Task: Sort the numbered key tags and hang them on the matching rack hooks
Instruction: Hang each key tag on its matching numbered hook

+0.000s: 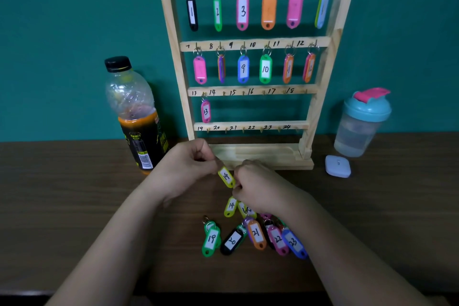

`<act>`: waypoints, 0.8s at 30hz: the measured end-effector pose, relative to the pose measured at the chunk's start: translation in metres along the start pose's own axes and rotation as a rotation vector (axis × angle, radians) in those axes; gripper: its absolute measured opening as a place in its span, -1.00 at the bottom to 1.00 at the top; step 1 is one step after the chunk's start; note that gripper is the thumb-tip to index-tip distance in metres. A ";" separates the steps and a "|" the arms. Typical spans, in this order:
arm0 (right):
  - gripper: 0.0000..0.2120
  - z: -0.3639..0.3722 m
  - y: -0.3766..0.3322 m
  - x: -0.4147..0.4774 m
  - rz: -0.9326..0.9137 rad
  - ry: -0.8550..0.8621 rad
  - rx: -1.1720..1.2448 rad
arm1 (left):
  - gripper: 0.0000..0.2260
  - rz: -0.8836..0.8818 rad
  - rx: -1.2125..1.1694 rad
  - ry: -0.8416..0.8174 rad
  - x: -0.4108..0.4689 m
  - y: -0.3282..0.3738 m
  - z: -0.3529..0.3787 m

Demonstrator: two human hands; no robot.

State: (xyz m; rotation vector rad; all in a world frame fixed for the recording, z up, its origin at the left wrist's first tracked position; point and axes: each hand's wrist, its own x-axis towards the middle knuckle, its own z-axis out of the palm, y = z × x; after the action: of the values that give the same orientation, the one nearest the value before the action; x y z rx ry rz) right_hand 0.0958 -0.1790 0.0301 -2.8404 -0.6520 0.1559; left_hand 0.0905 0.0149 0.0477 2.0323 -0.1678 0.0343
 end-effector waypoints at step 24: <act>-0.94 -0.076 -0.004 0.028 -0.127 0.749 0.322 | -0.93 0.206 -0.181 0.324 0.028 0.042 -0.002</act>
State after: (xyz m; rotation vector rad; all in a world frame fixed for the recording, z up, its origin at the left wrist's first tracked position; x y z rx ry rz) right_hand 0.1313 -0.1780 0.1036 -2.2787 -0.5588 -0.7176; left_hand 0.1122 -0.0051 0.0886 1.7943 -0.1679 0.4584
